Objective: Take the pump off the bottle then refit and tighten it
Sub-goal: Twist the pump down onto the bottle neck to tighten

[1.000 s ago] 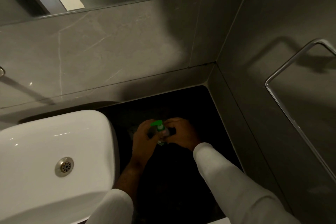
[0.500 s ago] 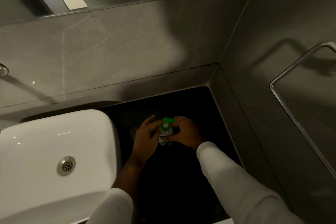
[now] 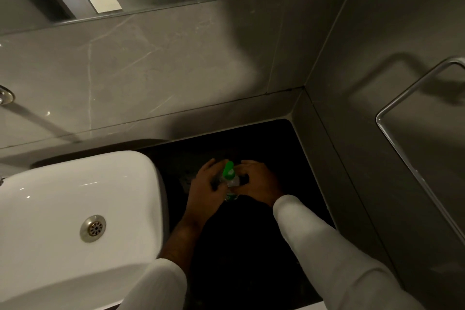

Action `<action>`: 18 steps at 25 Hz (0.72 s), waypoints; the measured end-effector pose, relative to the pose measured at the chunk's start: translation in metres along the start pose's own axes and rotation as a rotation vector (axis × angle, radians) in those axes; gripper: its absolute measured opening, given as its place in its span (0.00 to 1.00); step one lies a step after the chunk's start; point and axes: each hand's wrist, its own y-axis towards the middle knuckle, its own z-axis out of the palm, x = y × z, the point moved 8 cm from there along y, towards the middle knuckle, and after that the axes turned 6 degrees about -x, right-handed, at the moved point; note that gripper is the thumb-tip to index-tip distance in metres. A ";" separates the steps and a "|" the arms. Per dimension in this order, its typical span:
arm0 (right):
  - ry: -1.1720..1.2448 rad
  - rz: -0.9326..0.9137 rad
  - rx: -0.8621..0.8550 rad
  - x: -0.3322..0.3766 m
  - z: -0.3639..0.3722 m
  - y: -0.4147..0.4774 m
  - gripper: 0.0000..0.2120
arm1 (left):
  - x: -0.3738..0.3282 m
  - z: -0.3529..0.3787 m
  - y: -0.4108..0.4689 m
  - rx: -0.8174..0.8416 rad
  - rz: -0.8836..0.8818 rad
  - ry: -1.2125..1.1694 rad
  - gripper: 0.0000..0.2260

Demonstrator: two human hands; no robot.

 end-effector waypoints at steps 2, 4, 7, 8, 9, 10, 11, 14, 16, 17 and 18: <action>-0.012 0.002 0.022 0.002 0.005 0.000 0.18 | -0.002 -0.003 -0.002 -0.073 -0.032 0.026 0.15; -0.108 -0.089 0.104 0.005 0.012 0.001 0.21 | -0.003 -0.004 0.000 -0.113 0.017 0.102 0.12; -0.102 -0.070 0.102 0.004 0.009 0.001 0.24 | 0.003 0.000 0.005 -0.076 0.069 0.101 0.12; -0.099 -0.082 0.110 0.005 0.009 0.001 0.24 | 0.004 0.001 0.006 -0.049 0.071 0.067 0.13; -0.106 -0.091 0.122 0.006 0.010 0.000 0.25 | 0.006 0.002 0.007 -0.019 0.067 0.024 0.14; -0.117 -0.093 0.130 0.008 0.010 0.000 0.25 | 0.009 0.002 0.007 0.009 0.050 -0.032 0.14; -0.131 -0.097 0.137 0.009 0.009 0.001 0.25 | 0.012 0.003 0.007 0.038 0.016 -0.084 0.13; -0.196 -0.100 0.190 0.007 0.008 0.005 0.26 | 0.017 0.007 0.010 0.154 -0.063 -0.171 0.13; -0.194 -0.111 0.201 0.006 0.009 0.005 0.26 | 0.016 0.005 0.014 0.212 -0.011 -0.122 0.22; -0.192 -0.125 0.199 0.006 0.009 0.006 0.25 | 0.013 0.001 0.014 0.224 0.024 -0.098 0.26; -0.201 -0.137 0.197 0.006 0.009 0.006 0.25 | 0.007 -0.005 0.015 0.239 0.051 -0.085 0.26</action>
